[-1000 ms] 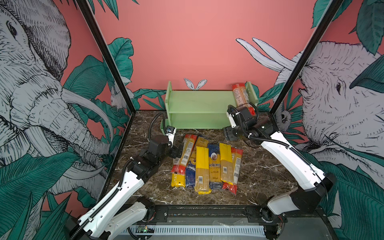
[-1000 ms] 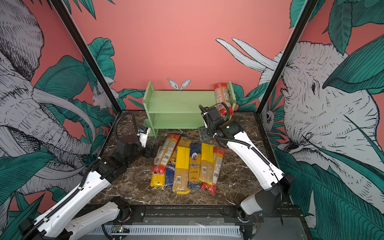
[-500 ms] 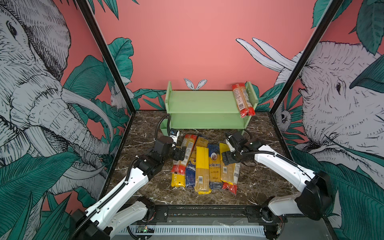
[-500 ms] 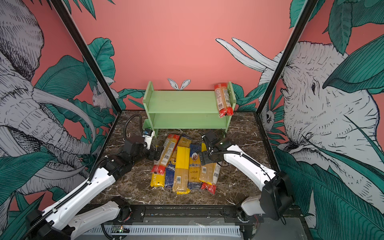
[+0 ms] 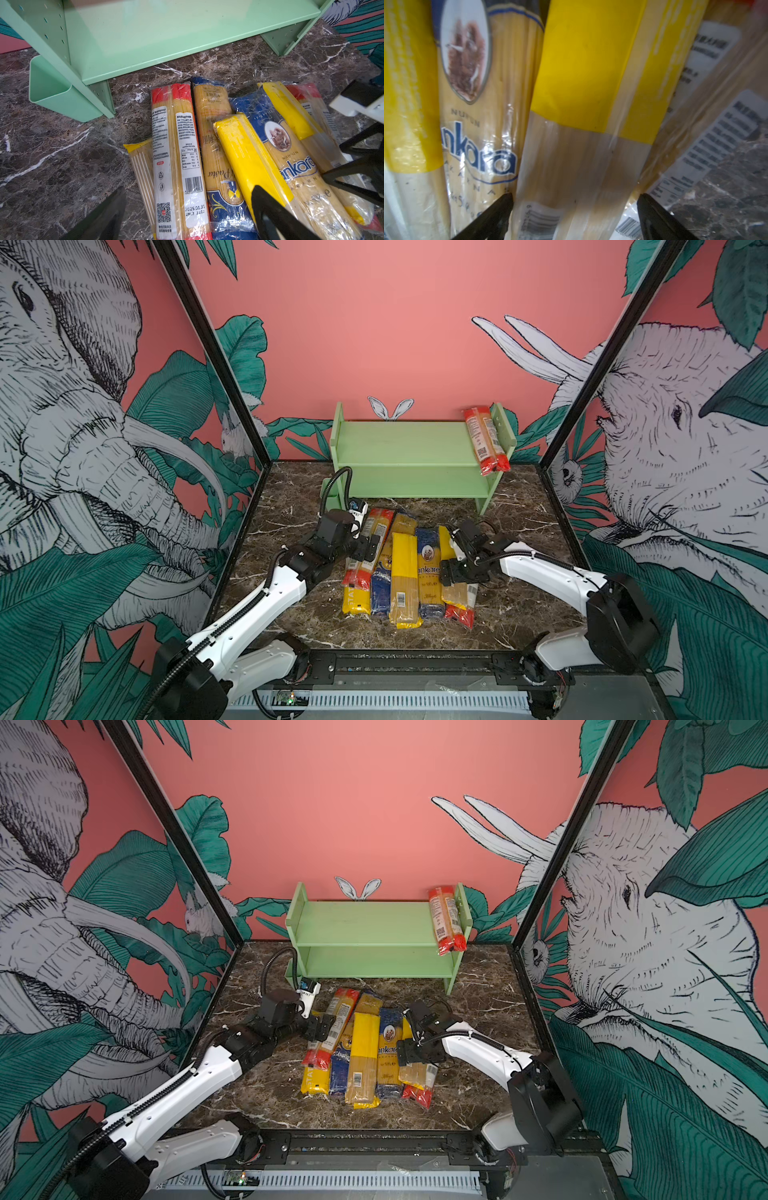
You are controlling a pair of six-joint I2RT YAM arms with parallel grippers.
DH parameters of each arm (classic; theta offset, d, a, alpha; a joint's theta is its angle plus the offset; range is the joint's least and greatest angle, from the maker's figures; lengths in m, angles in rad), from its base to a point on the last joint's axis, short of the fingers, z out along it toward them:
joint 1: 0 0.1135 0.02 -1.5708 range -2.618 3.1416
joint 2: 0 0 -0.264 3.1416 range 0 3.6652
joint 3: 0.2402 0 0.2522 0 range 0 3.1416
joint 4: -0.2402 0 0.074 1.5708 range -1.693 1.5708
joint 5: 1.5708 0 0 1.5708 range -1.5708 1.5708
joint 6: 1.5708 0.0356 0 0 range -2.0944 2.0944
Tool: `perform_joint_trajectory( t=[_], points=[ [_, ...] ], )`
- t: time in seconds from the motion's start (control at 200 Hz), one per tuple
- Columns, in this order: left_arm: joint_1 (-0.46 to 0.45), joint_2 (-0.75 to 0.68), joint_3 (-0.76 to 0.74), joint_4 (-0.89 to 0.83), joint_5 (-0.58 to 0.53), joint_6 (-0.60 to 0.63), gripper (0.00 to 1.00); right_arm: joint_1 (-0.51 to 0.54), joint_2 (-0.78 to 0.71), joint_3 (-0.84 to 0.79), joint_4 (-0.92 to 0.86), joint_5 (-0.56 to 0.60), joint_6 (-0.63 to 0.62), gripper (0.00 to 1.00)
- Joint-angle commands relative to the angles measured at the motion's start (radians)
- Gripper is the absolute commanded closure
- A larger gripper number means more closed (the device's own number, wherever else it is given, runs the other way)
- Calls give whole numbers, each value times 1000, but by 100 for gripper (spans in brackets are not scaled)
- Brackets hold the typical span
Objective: Place and organize the pasta boxes and bags onto the shelf
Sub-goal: 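Move the right gripper back down and grasp the yellow spaghetti pack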
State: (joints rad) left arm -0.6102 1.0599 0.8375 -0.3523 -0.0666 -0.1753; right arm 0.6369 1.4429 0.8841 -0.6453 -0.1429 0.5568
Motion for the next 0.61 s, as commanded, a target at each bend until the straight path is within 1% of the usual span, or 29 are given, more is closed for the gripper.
perform_joint_trajectory(
  t=[0.0,0.23,0.285,0.345,0.405,0.49,0.555,0.6],
  points=[
    [-5,-5,34,12,11,15,6,7,41,-30,45,-17,33,8],
    [-5,-1,54,-16,10,32,6,7,121,-92,141,-54,64,9],
    [-5,-1,57,-20,10,34,6,8,139,-100,159,-66,70,11],
    [-5,-1,60,-26,10,32,6,7,149,-109,180,-85,72,16],
    [-5,-2,64,-30,11,33,6,7,179,-116,196,-100,75,24],
    [-5,-2,64,-38,6,32,6,7,184,-122,197,-112,73,45],
    [-5,-5,66,-40,3,36,6,7,170,-123,188,-114,68,57],
    [-5,-5,67,-40,0,37,6,7,166,-122,173,-114,63,64]
  ],
)
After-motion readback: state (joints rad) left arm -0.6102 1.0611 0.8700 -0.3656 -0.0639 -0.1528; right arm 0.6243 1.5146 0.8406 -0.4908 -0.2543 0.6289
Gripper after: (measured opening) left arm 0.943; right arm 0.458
